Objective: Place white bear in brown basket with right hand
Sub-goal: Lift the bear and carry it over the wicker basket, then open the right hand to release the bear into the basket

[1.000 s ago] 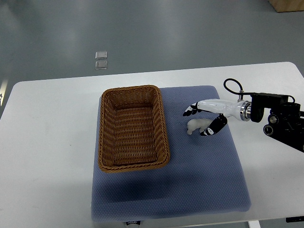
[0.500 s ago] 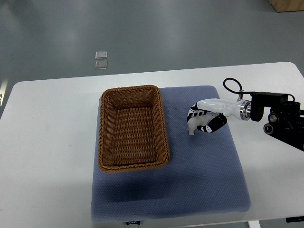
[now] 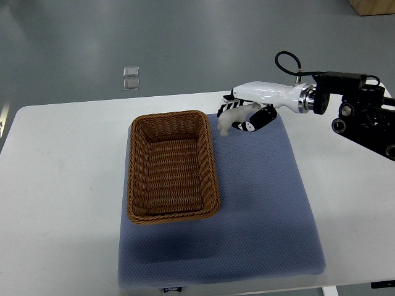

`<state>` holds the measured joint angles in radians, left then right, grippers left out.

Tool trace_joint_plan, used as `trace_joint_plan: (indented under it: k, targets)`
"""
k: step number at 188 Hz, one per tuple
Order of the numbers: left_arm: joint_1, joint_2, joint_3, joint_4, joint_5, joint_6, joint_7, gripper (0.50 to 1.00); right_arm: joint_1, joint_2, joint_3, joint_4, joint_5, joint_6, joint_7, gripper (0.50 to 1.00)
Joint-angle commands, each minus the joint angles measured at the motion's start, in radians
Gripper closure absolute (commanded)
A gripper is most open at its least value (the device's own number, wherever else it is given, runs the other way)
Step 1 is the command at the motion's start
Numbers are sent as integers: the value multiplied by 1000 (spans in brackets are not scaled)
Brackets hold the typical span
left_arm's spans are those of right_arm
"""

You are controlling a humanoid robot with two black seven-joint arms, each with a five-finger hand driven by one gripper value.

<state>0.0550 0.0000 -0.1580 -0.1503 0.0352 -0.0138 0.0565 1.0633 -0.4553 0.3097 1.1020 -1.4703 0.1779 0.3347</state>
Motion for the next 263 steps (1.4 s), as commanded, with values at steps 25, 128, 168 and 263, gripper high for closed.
trace_joint_plan:
  k: [25, 128, 168, 263]
  targets:
    - [0, 0, 0, 0, 0, 0, 0, 500, 67, 172, -96, -59, -10, -11, 4, 1000]
    - [0, 0, 0, 0, 0, 0, 0, 500, 70, 342, -155, -171, -24, -14, -3, 1000]
    - [0, 0, 0, 0, 0, 0, 0, 500, 60, 343, -178, -172, -24, -14, -3, 1000]
    - [0, 0, 0, 0, 0, 0, 0, 500, 32, 340, -173, -197, -2, -15, 6, 675]
